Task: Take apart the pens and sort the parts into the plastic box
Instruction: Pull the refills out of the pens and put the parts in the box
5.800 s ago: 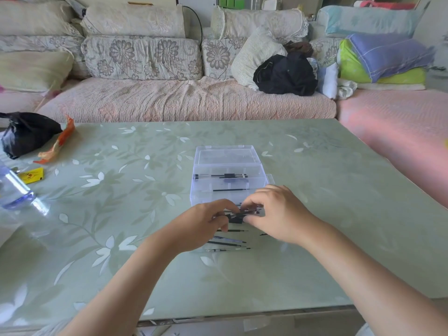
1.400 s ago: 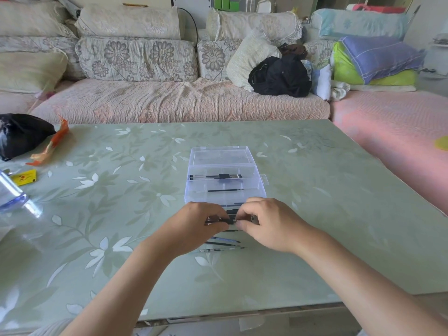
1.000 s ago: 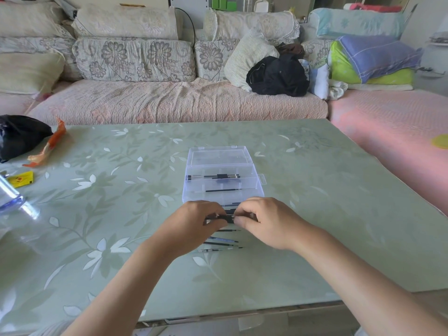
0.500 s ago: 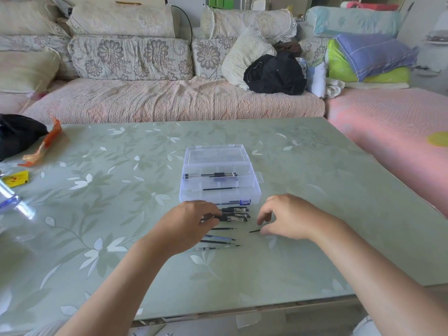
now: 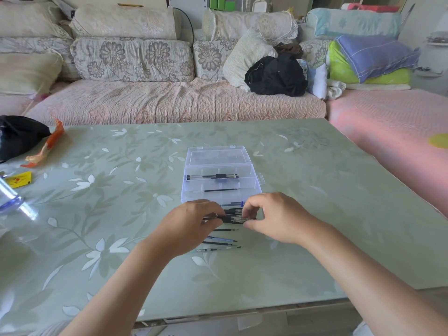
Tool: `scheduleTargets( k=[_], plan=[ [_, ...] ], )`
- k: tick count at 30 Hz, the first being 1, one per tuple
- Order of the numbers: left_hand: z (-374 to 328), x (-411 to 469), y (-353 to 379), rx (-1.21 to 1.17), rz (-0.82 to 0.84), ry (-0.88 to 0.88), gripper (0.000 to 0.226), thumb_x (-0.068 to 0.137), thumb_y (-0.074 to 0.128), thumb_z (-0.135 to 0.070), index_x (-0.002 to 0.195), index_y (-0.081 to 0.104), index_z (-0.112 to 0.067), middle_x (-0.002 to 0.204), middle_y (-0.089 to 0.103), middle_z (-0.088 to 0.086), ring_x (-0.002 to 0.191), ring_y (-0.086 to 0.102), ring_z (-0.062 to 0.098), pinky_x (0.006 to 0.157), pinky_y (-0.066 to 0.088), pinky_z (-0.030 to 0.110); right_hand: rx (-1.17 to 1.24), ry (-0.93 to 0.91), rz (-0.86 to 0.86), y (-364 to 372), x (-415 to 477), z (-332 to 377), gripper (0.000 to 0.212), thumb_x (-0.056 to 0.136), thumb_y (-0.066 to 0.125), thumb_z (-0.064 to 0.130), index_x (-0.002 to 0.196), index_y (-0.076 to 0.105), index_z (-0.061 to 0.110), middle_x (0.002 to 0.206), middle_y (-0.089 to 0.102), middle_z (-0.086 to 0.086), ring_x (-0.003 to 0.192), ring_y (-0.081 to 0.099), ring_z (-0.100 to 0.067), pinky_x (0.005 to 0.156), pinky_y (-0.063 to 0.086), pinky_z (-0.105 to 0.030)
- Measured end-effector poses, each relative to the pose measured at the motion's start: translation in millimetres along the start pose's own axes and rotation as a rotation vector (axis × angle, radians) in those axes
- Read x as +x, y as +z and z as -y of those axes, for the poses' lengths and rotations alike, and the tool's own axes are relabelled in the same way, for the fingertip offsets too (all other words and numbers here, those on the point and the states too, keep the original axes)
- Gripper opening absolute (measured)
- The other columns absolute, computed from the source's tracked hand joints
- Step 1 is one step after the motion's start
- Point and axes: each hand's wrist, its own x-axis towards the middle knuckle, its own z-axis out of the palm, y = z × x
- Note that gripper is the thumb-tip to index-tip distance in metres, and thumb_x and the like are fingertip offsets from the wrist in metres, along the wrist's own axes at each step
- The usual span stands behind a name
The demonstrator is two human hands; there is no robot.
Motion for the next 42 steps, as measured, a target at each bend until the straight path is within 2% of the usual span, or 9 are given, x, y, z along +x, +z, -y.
scheduleTargets(
  k=[3,9,16,21,24,28,33,37,42],
  plan=[
    [-1,0,0,-0.003,0.005,0.008,0.012,0.093,0.058,-0.035,0.102,0.066,-0.04,0.097,0.063,-0.02,0.085,0.056,-0.006,0.067,0.045,0.016,0.0,-0.001,-0.013,2,0,1,0.011,0.08,0.068,0.041,0.088,0.063,0.037,0.09,0.065,0.023,0.066,0.05,0.008,0.066,0.043,-0.02],
    [1,1,-3,0.005,-0.006,-0.013,0.013,0.094,0.058,-0.036,0.103,0.066,-0.04,0.098,0.063,-0.021,0.084,0.058,-0.001,0.068,0.046,0.019,0.0,0.037,-0.031,0,0,-2,0.008,0.081,0.067,0.038,0.087,0.063,0.035,0.089,0.064,0.02,0.066,0.05,0.01,0.061,0.035,-0.016],
    [0,0,0,0.002,0.013,0.024,0.013,0.093,0.057,-0.036,0.103,0.065,-0.04,0.098,0.063,-0.022,0.085,0.059,-0.001,0.071,0.049,0.02,0.037,-0.037,-0.036,4,-2,3,0.01,0.081,0.069,0.037,0.089,0.065,0.033,0.089,0.065,0.02,0.071,0.049,0.014,0.061,0.034,-0.014],
    [-1,-1,0,-0.072,0.036,0.029,0.012,0.093,0.059,-0.031,0.098,0.066,-0.04,0.081,0.061,-0.018,0.07,0.055,0.004,0.062,0.043,0.019,0.06,-0.098,-0.067,9,0,5,0.012,0.084,0.068,0.037,0.095,0.07,0.034,0.09,0.063,0.019,0.082,0.055,0.003,0.072,0.043,-0.019],
    [2,2,-1,-0.163,0.103,-0.033,0.015,0.094,0.055,-0.027,0.095,0.068,-0.036,0.074,0.063,-0.011,0.057,0.048,0.007,0.055,0.04,0.018,-0.002,-0.126,-0.086,11,2,4,0.013,0.088,0.063,0.043,0.097,0.07,0.036,0.086,0.058,0.018,0.071,0.048,0.009,0.061,0.031,-0.012],
    [0,2,-2,-0.144,0.123,-0.04,0.018,0.096,0.052,-0.021,0.092,0.069,-0.02,0.084,0.065,-0.003,0.067,0.053,0.012,0.059,0.042,0.02,-0.064,-0.165,-0.096,16,2,4,0.013,0.091,0.059,0.04,0.096,0.069,0.034,0.084,0.059,0.018,0.067,0.045,0.009,0.06,0.029,-0.013],
    [2,-3,-8,-0.141,0.002,0.062,0.016,0.093,0.061,-0.018,0.097,0.073,-0.027,0.084,0.062,-0.006,0.08,0.055,0.011,0.066,0.043,0.023,0.151,-0.15,-0.158,24,-1,11,0.007,0.09,0.064,0.03,0.089,0.071,0.029,0.076,0.059,0.017,0.069,0.05,-0.001,0.064,0.037,-0.012],
    [3,-3,-9,-0.102,-0.043,0.121,0.017,0.087,0.069,-0.015,0.098,0.075,-0.027,0.087,0.062,-0.012,0.083,0.059,0.007,0.072,0.046,0.02,0.396,-0.013,-0.043,31,-1,14,0.016,0.09,0.063,0.029,0.074,0.067,0.032,0.072,0.066,0.004,0.055,0.044,-0.004,0.056,0.037,-0.02],
    [4,5,-7,-0.004,-0.02,0.121,0.02,0.083,0.073,-0.016,0.096,0.073,-0.031,0.085,0.059,-0.014,0.082,0.055,0.004,0.072,0.05,0.03,0.062,-0.036,0.003,36,2,18,0.013,0.093,0.056,0.032,0.098,0.068,0.035,0.077,0.06,0.012,0.072,0.053,-0.011,0.063,0.043,-0.027]
  ],
)
